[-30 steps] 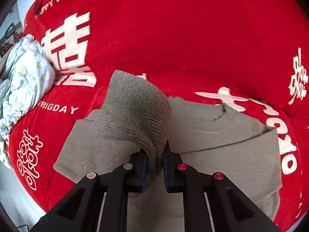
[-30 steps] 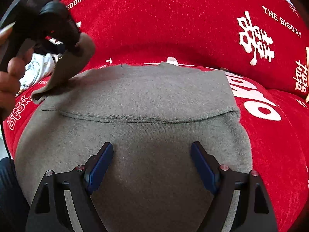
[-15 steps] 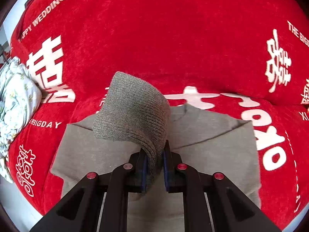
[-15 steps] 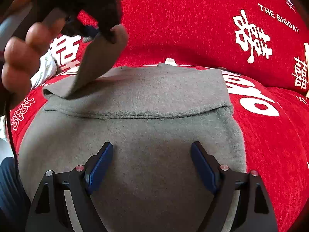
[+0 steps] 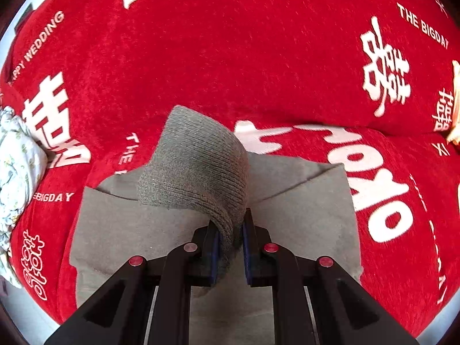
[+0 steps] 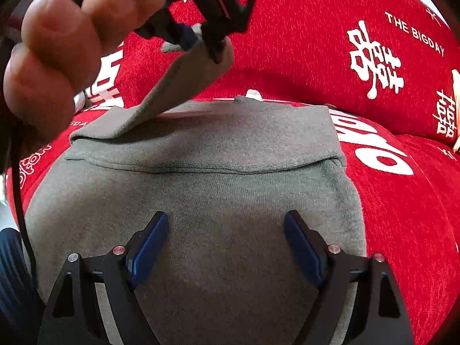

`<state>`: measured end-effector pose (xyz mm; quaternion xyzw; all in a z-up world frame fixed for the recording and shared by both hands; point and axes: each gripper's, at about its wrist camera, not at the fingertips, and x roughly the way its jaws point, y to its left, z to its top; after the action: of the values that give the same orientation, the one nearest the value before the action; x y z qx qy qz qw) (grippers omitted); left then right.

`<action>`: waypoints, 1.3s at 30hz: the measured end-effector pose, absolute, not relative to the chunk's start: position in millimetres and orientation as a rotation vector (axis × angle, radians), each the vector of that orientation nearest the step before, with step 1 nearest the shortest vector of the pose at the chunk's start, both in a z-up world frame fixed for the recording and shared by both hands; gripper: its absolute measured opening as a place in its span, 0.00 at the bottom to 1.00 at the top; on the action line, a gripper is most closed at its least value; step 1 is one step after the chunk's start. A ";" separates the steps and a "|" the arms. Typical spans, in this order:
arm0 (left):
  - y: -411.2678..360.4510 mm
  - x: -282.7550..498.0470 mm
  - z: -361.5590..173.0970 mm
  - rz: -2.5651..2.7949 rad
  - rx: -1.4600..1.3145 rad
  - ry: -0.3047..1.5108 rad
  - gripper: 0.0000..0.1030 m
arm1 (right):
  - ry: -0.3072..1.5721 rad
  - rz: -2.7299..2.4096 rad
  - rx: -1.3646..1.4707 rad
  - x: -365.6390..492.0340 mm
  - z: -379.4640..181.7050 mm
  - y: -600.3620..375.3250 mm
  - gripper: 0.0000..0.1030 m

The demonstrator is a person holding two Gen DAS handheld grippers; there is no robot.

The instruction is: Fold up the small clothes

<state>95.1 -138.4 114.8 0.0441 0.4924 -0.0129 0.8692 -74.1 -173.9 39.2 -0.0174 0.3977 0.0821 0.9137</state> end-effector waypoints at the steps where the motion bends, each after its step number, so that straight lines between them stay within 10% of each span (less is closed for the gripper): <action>1: -141.0 95.4 112.3 -0.036 0.095 1.040 0.14 | 0.818 0.170 -0.035 -75.0 38.9 -174.3 0.82; 24: -163.9 93.9 83.7 -0.318 0.055 1.108 0.15 | 0.791 0.210 -0.005 -78.8 37.8 -183.5 0.82; 35: -75.6 92.1 58.5 -0.133 -0.010 1.156 0.15 | 0.803 0.293 0.620 -20.0 88.7 -277.2 0.83; 39: -55.5 69.0 70.9 -0.174 -0.086 1.054 0.00 | 0.898 0.285 0.737 38.5 83.3 -274.5 0.80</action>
<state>69.0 -55.5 70.9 -0.0410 0.5020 -0.0831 0.8599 38.5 -274.6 83.3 0.3470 0.4228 0.1342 0.8263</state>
